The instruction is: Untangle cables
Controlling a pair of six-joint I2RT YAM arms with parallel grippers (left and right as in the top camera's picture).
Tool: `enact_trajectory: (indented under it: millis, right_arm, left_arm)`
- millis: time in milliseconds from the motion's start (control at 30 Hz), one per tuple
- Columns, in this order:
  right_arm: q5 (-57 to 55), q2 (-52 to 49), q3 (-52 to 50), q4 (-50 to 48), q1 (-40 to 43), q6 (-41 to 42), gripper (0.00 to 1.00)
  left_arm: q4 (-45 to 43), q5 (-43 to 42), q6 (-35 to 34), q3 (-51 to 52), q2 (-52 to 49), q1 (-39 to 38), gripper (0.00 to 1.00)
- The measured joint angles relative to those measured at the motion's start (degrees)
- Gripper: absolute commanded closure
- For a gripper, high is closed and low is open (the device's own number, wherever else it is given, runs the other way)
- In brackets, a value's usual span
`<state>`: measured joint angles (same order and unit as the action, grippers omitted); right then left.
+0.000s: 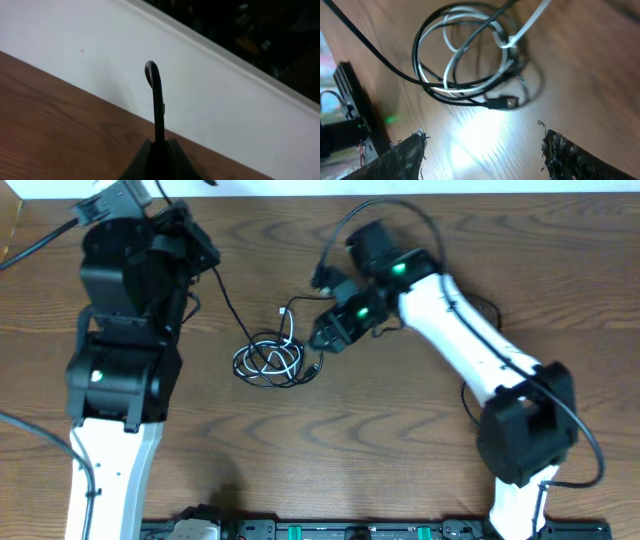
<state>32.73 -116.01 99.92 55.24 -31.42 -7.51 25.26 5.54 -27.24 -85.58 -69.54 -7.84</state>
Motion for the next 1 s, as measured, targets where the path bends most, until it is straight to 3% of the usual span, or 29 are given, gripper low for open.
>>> enact_trajectory:
  millis: [233, 400, 833, 1000]
  right_arm:
    - [-0.09, -4.07, 0.00, -1.49, -4.44, 2.58, 0.35]
    - [-0.24, -5.51, 0.00, -2.05, -6.14, 1.99, 0.34]
    - [-1.33, -5.62, -0.02, -4.72, -10.47, -9.75, 0.32]
    - [-2.12, -5.62, -1.07, -11.13, -12.50, -11.43, 0.40]
  left_arm:
    - [2.01, 0.02, 0.00, 0.00, 2.82, 1.77, 0.93]
    - [3.30, 0.26, 0.00, 0.00, 2.86, 2.38, 0.92]
    - [3.37, 0.42, 0.00, 0.00, 2.86, 2.38, 0.93]
    - [4.31, 0.42, 0.00, 0.00, 2.86, 2.38, 0.92]
